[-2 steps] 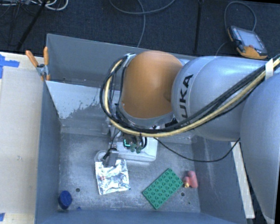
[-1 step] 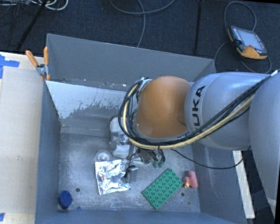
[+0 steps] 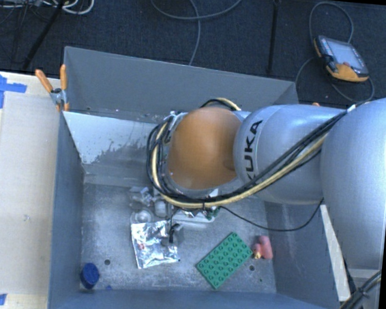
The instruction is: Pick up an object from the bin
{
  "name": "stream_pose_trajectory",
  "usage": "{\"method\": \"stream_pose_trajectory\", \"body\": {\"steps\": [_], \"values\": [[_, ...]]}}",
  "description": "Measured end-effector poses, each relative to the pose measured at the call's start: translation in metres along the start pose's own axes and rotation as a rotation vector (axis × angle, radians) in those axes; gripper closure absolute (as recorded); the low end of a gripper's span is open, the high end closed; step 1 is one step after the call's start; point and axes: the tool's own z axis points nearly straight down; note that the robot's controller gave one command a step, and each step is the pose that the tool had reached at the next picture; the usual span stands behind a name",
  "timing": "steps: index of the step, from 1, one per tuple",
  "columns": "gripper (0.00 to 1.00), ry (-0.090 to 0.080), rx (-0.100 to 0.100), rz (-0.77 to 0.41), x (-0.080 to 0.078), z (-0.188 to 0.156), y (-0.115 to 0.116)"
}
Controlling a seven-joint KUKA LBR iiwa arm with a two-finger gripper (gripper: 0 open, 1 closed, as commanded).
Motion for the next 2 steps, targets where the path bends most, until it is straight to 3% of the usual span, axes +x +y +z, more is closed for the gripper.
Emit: {"method": "stream_pose_trajectory", "body": {"steps": [1, 2], "values": [[1.00, -0.003, -0.002, 0.005, -0.001, -0.004, 0.000], [1.00, -0.005, 0.003, 0.011, -0.012, -0.164, 0.024]]}}
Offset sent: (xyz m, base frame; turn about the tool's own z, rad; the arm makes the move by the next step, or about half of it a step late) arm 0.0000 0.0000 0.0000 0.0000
